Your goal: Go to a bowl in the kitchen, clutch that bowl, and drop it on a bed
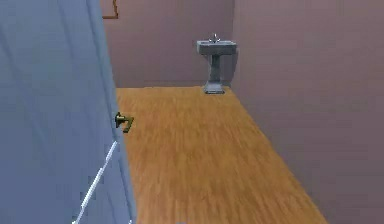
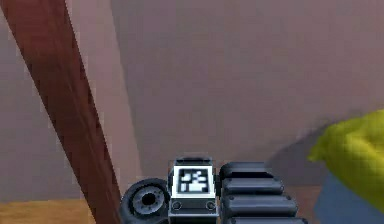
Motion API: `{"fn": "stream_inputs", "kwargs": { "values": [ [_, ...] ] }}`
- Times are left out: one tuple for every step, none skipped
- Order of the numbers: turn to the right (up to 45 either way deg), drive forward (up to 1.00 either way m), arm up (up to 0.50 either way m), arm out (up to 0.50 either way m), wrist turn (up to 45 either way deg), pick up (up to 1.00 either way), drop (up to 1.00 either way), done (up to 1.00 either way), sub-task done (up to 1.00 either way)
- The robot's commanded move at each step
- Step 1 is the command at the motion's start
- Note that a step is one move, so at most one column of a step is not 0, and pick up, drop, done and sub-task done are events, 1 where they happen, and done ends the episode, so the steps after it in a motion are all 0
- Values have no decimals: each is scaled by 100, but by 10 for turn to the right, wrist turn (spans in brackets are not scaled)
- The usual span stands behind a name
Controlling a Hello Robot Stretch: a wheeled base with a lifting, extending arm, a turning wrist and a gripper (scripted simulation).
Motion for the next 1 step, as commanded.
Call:
{"fn": "stream_inputs", "kwargs": {
  "values": [
    [0, 75, 0, 0, 0, 0, 0, 0, 0]
  ]
}}
